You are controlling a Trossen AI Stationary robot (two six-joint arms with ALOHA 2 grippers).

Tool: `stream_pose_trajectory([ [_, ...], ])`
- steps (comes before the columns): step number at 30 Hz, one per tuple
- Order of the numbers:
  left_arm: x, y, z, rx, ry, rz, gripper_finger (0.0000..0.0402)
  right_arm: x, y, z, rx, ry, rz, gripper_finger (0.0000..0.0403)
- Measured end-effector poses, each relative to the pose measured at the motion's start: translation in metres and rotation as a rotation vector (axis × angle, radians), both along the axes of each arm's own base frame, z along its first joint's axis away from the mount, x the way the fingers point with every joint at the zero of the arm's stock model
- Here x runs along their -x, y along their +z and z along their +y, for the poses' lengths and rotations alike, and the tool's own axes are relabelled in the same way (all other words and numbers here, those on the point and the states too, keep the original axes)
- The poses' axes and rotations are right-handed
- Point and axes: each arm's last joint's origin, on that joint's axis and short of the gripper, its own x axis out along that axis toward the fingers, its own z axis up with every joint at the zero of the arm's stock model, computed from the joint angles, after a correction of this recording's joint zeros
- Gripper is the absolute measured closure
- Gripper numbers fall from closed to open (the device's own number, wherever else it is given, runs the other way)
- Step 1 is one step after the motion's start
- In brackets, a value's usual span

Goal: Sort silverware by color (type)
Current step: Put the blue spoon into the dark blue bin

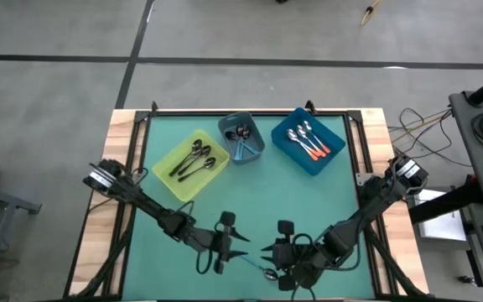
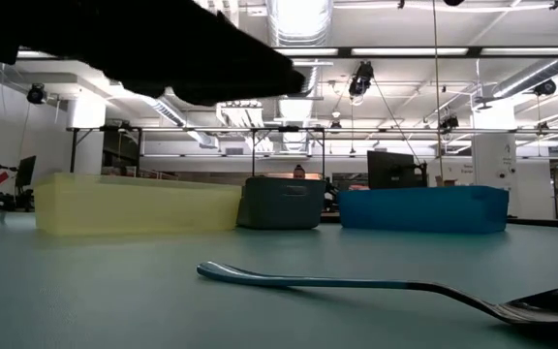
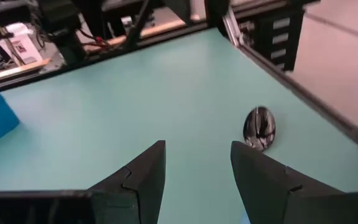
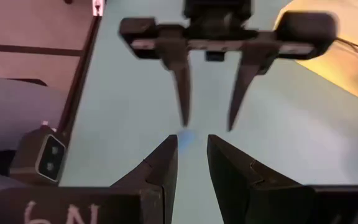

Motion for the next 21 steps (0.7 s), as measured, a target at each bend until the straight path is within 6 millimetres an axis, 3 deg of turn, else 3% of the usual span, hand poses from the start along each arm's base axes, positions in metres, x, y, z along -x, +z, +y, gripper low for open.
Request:
stream_pose_trajectory([
  [9, -0.018, -0.022, -0.012, -0.016, 0.002, 0.058, 0.0237, 0.004, -0.003, 0.003, 0.004, -0.023, -0.014, 0.0323],
  [21, -0.038, -0.049, -0.023, 0.053, -0.149, 0.137, 0.0212, 0.005, -0.003, 0.006, -0.012, -0.019, -0.026, 0.0323],
])
